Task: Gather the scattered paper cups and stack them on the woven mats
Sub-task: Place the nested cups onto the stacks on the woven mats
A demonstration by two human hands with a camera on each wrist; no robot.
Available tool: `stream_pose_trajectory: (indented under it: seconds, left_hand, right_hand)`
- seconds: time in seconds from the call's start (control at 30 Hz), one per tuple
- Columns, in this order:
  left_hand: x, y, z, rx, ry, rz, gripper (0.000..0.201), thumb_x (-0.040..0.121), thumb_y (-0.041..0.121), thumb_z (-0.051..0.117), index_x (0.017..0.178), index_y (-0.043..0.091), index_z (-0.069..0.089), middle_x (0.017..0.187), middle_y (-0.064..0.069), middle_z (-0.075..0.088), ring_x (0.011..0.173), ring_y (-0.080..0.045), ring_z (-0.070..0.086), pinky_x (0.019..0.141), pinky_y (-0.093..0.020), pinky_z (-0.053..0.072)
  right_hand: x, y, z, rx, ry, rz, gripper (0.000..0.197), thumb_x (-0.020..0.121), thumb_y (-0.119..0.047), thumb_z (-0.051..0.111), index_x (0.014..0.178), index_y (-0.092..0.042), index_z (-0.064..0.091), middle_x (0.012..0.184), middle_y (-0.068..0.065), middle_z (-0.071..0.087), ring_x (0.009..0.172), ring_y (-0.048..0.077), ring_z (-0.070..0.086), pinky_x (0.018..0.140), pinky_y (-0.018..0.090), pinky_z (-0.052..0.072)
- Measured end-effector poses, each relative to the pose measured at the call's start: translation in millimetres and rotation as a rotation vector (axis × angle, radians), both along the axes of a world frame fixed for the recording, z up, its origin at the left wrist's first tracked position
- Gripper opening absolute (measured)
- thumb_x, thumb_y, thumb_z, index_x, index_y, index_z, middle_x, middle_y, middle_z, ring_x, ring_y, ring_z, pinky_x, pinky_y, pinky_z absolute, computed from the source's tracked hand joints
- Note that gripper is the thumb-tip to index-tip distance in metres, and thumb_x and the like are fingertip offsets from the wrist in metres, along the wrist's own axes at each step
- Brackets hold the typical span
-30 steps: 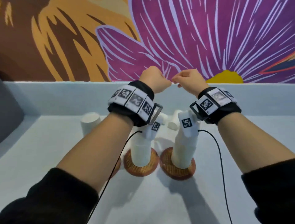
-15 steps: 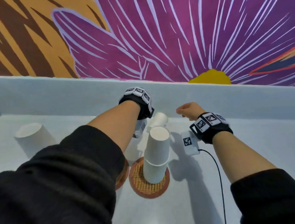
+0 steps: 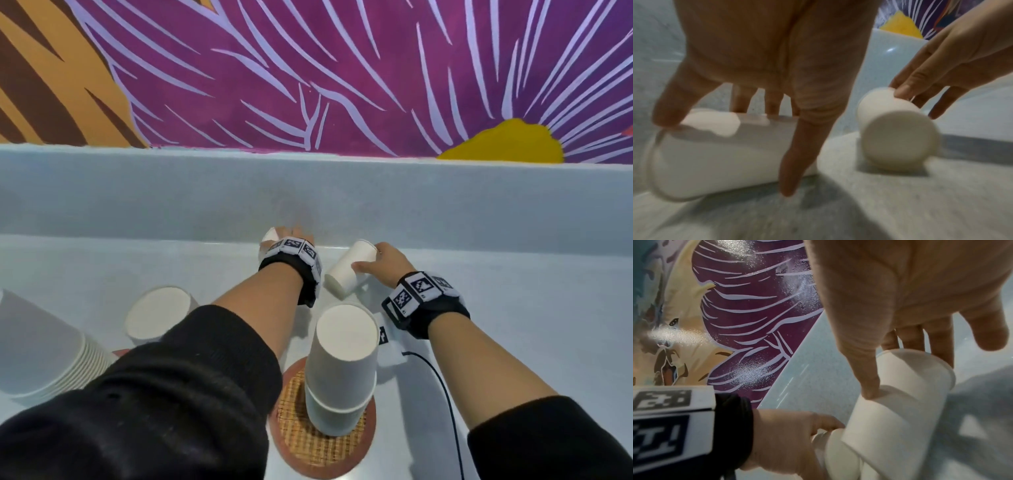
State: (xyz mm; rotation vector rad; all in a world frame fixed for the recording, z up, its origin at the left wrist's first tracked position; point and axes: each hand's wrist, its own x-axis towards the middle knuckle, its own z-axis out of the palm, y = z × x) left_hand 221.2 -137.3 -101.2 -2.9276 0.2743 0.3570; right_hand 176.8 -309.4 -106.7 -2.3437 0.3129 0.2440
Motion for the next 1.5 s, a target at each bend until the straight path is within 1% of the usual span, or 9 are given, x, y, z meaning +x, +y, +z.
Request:
stream_pose_trajectory:
  seconds: [0.23, 0.37, 0.5, 0.73, 0.9, 1.03, 1.3, 1.4, 1.5]
  left_hand:
    - [-1, -6, -7, -0.07, -0.122, 0.05, 0.035, 0.091, 0.016, 0.046, 0.125, 0.016, 0.051, 0.127, -0.007, 0.051, 0.125, -0.031, 0.041, 0.087, -0.047, 0.045]
    - [-3, -6, 19, -0.5, -0.25, 0.213, 0.049, 0.086, 0.012, 0.055, 0.131, 0.019, 0.038, 0.133, -0.011, 0.039, 0.12, -0.037, 0.04, 0.084, -0.044, 0.045]
    - [-14, 2, 50, -1.006, -0.346, 0.435, 0.045, 0.087, 0.02, 0.055, 0.13, 0.022, 0.042, 0.128, -0.018, 0.039, 0.111, -0.039, 0.048, 0.082, -0.037, 0.041]
    - [-27, 14, 110, -1.292, -0.237, 0.5, 0.04, 0.096, 0.025, 0.043, 0.133, 0.009, 0.041, 0.133, -0.019, 0.049, 0.118, -0.037, 0.05, 0.095, -0.04, 0.04]
    - [-65, 8, 167, -1.214, -0.186, 0.243, 0.045, 0.084, 0.042, 0.052, 0.118, 0.012, 0.053, 0.1, -0.012, 0.058, 0.081, -0.029, 0.06, 0.082, -0.037, 0.054]
    - [-96, 29, 207, -1.107, -0.292, 0.169, 0.053, 0.076, 0.045, 0.061, 0.116, 0.011, 0.058, 0.109, -0.01, 0.063, 0.098, -0.028, 0.063, 0.078, -0.033, 0.052]
    - [-167, 116, 247, -0.722, -0.228, 0.007, 0.036, 0.084, 0.045, 0.061, 0.103, 0.015, 0.061, 0.075, 0.001, 0.056, 0.055, -0.013, 0.05, 0.045, -0.02, 0.038]
    - [-185, 134, 239, -0.621, -0.281, -0.084, 0.035, 0.084, 0.044, 0.062, 0.111, 0.022, 0.06, 0.103, -0.002, 0.062, 0.073, -0.015, 0.058, 0.052, -0.023, 0.045]
    - [-199, 146, 224, -0.499, -0.296, -0.156, 0.045, 0.083, 0.046, 0.063, 0.122, 0.026, 0.055, 0.137, -0.001, 0.051, 0.119, -0.023, 0.052, 0.087, -0.032, 0.046]
  right_hand:
    - [-7, -4, -9, 0.009, -0.091, 0.007, 0.029, 0.093, -0.013, 0.051, 0.116, 0.0, 0.062, 0.114, 0.017, 0.064, 0.103, 0.028, 0.058, 0.091, 0.031, 0.043]
    - [-12, -15, -3, 0.21, -0.118, -0.168, 0.025, 0.09, -0.002, 0.045, 0.106, 0.009, 0.061, 0.102, 0.022, 0.061, 0.096, 0.037, 0.059, 0.087, 0.051, 0.052]
    - [-24, -20, 14, 0.471, -0.151, -0.342, 0.022, 0.089, 0.006, 0.042, 0.1, 0.011, 0.06, 0.1, 0.02, 0.054, 0.091, 0.031, 0.056, 0.063, 0.032, 0.055]
    - [-40, -6, 76, 0.43, -0.323, -0.32, 0.023, 0.088, 0.006, 0.042, 0.098, 0.009, 0.063, 0.093, 0.02, 0.057, 0.081, 0.033, 0.059, 0.069, 0.038, 0.059]
    - [-66, 31, 139, 0.644, -0.463, -0.238, 0.021, 0.088, 0.009, 0.044, 0.099, 0.009, 0.061, 0.088, 0.021, 0.057, 0.065, 0.025, 0.059, 0.053, 0.024, 0.057]
    - [-97, 60, 183, 0.743, -0.382, -0.1, 0.018, 0.093, 0.003, 0.041, 0.105, 0.003, 0.054, 0.076, 0.014, 0.06, 0.047, 0.012, 0.066, 0.049, 0.022, 0.057]
    - [-160, 118, 207, 0.268, -0.024, 0.352, 0.032, 0.096, -0.027, 0.05, 0.106, 0.0, 0.062, 0.097, 0.011, 0.072, 0.082, 0.021, 0.069, 0.081, 0.034, 0.055]
    - [-168, 140, 195, 0.006, -0.084, 0.427, 0.035, 0.093, -0.034, 0.054, 0.106, -0.004, 0.067, 0.101, 0.004, 0.074, 0.092, 0.017, 0.069, 0.089, 0.034, 0.054]
    - [-174, 157, 180, -0.142, -0.074, 0.471, 0.034, 0.09, -0.037, 0.057, 0.103, -0.008, 0.07, 0.099, 0.0, 0.073, 0.092, 0.013, 0.067, 0.088, 0.031, 0.053]
